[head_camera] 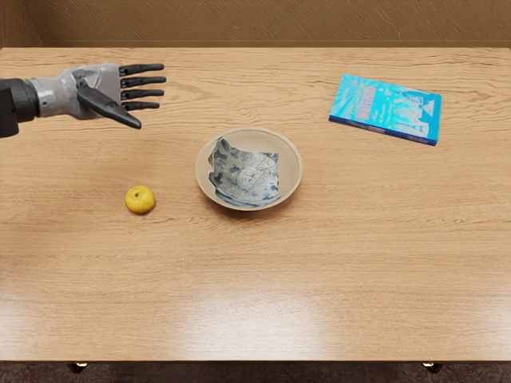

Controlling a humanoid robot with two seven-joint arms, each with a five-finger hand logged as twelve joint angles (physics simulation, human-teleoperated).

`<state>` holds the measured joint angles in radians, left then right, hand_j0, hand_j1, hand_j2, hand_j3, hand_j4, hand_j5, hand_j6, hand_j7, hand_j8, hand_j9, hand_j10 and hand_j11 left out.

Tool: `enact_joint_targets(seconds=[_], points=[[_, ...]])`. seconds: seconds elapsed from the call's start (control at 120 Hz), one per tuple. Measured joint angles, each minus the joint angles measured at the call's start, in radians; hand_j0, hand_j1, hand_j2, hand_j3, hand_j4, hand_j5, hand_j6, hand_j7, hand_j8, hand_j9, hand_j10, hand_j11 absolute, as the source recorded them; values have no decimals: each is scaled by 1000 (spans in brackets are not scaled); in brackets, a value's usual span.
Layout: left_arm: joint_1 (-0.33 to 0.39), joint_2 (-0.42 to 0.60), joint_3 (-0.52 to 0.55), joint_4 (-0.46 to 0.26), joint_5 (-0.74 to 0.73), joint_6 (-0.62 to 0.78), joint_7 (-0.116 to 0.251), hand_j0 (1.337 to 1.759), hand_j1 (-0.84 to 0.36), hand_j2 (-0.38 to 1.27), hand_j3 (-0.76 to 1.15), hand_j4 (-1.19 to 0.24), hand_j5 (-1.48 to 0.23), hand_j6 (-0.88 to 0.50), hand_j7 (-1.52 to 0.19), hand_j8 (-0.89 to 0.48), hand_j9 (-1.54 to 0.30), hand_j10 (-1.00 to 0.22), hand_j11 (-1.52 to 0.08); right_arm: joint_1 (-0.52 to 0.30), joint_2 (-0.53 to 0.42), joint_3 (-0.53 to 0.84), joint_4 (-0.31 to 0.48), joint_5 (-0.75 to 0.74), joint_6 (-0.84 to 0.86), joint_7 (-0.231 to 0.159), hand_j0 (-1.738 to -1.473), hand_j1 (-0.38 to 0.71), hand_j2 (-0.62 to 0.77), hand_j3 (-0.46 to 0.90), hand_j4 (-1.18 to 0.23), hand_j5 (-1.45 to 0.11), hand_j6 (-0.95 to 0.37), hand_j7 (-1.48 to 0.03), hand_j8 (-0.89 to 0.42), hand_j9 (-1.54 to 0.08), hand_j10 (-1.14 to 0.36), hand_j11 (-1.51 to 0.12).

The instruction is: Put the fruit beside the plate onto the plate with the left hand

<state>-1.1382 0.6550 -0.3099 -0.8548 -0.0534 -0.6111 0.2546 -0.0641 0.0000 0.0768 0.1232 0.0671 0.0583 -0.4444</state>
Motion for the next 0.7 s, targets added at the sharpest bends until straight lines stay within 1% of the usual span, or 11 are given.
enact_joint_targets(seconds=[0.125, 0.167, 0.208, 0.25, 0.367, 0.417, 0.483, 0.575, 0.633, 0.7], points=[[1, -2, 4, -1, 3, 0, 2, 1658, 325, 4, 0, -20, -26, -20, -26, -19, -26, -20, -26, 1, 0, 1, 0, 0, 0, 1, -1658, -349, 0, 0, 0, 0, -1, 0, 0, 0, 0, 0], [0, 2, 6, -1, 3, 0, 14, 1658, 325, 4, 0, -20, -26, -20, -26, -19, -26, -20, -26, 0, 0, 0, 0, 0, 0, 1, -1658, -349, 0, 0, 0, 0, -1, 0, 0, 0, 0, 0], [-9, 5, 9, 0, 14, 0, 47, 1658, 325, 4, 0, -20, -26, -19, -26, -19, -26, -19, -26, -1, 0, 0, 0, 0, 0, 0, -1658, -349, 0, 0, 0, 0, -1, 0, 0, 0, 0, 0], [-20, 6, 9, 0, 64, 0, 77, 1658, 325, 5, 0, -20, -26, -19, -26, -19, -26, -19, -26, -2, 0, 0, 1, 0, 0, 0, -1658, -349, 0, 0, 0, 0, -1, 0, 0, 0, 0, 0], [-68, 32, 12, 0, 265, 0, 131, 1658, 325, 4, 0, -20, -26, -20, -26, -20, -26, -20, -26, -3, 0, 0, 1, 0, 0, 0, -1658, -349, 0, 0, 0, 0, -1, 0, 0, 0, 0, 0], [-94, 64, 13, 0, 336, 0, 172, 1658, 325, 4, 0, -21, -26, -21, -26, -21, -26, -20, -26, -3, 0, 0, 1, 0, 0, 0, -1658, -349, 0, 0, 0, 0, -1, 0, 0, 0, 0, 0], [-142, 65, 15, 0, 412, 0, 223, 1658, 325, 4, 0, -21, -27, -21, -26, -21, -26, -20, -26, -3, 0, 0, 1, 0, 0, 0, -1658, -349, 0, 0, 0, 0, 0, 0, 0, 0, 0, 0], [-181, 57, 17, 0, 509, 0, 261, 1658, 325, 4, 0, -22, -27, -22, -27, -22, -26, -21, -26, -3, 0, 0, 1, 0, 0, 0, -1658, -349, 0, 0, 0, 0, -1, 0, 0, 0, 0, 0], [-194, 54, 18, -1, 547, 0, 294, 1658, 325, 4, 0, -22, -27, -22, -27, -22, -26, -21, -26, -3, 0, 0, 1, 0, 0, 0, -1658, -349, 0, 0, 0, 0, -1, 0, 0, 0, 0, 0], [-201, 18, 19, -1, 580, 0, 323, 1658, 325, 4, 0, -22, -27, -22, -27, -22, -26, -21, -26, -3, 0, 0, 1, 0, 0, 0, -1658, -349, 0, 0, 0, 0, 0, 0, 0, 0, 0, 0]])
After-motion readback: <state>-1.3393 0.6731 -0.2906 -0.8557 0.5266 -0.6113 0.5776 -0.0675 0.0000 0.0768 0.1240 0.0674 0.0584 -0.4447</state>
